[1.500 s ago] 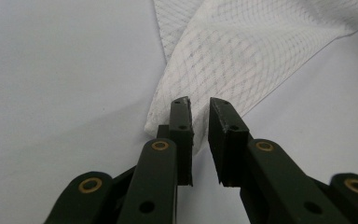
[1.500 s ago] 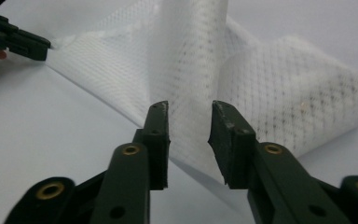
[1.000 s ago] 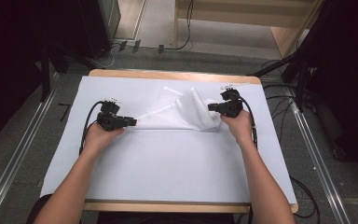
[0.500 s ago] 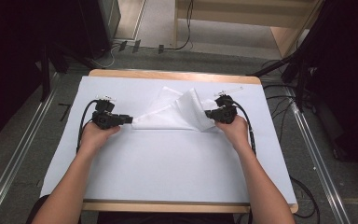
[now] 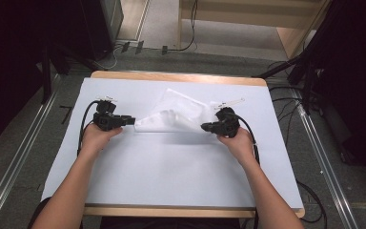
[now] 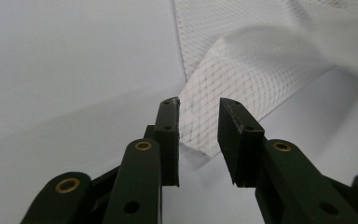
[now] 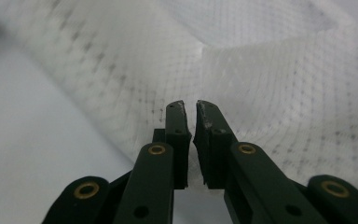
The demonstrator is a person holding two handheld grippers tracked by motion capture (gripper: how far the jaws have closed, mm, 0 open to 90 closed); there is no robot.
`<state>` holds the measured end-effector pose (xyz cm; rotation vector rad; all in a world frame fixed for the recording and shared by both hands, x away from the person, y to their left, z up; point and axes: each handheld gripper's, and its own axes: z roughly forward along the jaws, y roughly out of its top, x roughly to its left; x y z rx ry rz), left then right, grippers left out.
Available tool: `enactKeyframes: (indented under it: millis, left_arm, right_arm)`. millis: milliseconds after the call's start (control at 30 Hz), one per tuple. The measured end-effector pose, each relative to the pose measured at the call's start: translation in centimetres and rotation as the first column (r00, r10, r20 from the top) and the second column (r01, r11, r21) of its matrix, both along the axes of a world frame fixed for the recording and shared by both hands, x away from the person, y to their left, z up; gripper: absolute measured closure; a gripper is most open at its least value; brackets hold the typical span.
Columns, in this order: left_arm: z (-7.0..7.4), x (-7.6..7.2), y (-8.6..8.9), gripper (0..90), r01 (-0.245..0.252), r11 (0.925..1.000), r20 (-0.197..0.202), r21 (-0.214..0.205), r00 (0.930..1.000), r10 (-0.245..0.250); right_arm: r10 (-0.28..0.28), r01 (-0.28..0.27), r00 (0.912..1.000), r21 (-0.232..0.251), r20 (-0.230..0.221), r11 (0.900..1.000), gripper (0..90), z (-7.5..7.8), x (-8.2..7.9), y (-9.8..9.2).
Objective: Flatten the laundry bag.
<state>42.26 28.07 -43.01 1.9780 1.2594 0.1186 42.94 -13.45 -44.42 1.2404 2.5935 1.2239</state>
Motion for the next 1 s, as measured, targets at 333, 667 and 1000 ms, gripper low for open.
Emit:
enactKeyframes:
  millis: [333,667,1000]
  left_arm:
    - [0.1,0.3,-0.8,69.2,0.027,0.9996,0.004,-0.001,0.9996,-0.027]
    - [-0.2,0.4,-2.1,65.0,0.065,0.9975,0.003,0.025,0.9979,-0.065]
    - [-2.2,1.5,-3.3,60.8,0.075,0.9924,-0.016,0.097,0.9971,-0.074]
  right_arm:
    - [0.042,-0.045,0.9981,-0.078,-0.044,0.9959,84.2,-1.7,-1.9,0.3]
    - [0.043,-0.046,0.9981,-0.078,-0.044,0.9959,83.1,-1.7,-2.3,0.3]
    - [0.027,-0.027,0.9996,-0.051,-0.003,0.9984,79.0,-1.1,-2.2,0.4]
